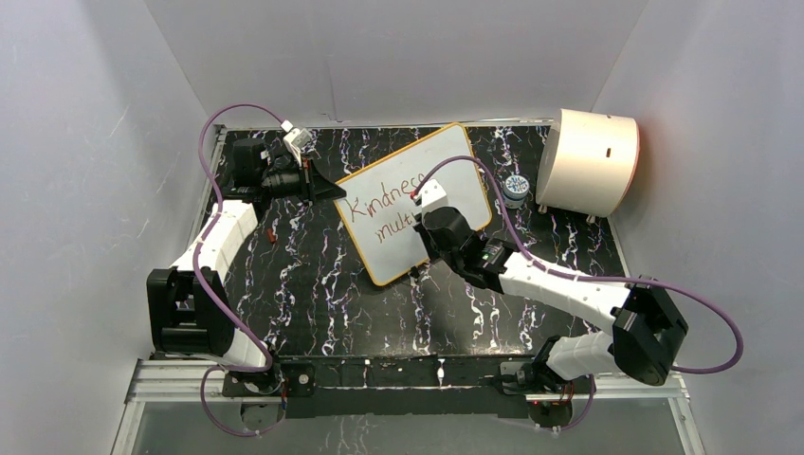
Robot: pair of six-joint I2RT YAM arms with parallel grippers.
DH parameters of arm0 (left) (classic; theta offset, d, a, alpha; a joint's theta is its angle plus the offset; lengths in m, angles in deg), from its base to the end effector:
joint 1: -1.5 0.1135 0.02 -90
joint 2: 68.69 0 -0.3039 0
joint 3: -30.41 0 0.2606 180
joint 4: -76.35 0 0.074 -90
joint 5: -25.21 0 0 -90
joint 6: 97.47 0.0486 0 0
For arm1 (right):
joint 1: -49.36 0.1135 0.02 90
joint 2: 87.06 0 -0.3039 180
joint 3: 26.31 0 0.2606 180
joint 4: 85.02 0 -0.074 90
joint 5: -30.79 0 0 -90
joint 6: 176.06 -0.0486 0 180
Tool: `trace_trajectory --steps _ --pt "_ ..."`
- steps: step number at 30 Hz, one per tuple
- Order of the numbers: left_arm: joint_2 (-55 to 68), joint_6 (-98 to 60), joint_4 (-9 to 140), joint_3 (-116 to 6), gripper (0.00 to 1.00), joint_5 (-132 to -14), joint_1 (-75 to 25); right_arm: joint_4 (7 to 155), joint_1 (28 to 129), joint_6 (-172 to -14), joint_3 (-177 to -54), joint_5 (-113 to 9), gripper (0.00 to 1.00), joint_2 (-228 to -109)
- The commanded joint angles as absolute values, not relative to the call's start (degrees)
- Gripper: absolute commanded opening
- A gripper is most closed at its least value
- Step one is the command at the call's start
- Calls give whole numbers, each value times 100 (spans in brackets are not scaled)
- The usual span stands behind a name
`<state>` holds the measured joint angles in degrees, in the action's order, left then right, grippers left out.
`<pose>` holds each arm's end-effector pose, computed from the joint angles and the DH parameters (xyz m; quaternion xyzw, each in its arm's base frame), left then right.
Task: Write a sentence on the whiteboard
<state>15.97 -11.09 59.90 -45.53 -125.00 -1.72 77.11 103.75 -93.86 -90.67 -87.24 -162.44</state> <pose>0.3352 -0.0611 0.3348 0.2663 0.7312 -0.4503 0.4377 0.1941 0.2318 0.3013 -0.2173 0.8161 0.0762 0.5301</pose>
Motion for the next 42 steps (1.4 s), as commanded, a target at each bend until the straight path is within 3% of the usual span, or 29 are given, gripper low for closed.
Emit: trace_trajectory --steps 1,42 --pt "1841 -598 5256 -4306 0 -12139 -474 7905 10359 -9421 -9111 -8797 0 -15998" --pt "1833 -598 5257 -4299 0 -12146 -482 8382 10138 -9345 -9208 -8618 0 -16239"
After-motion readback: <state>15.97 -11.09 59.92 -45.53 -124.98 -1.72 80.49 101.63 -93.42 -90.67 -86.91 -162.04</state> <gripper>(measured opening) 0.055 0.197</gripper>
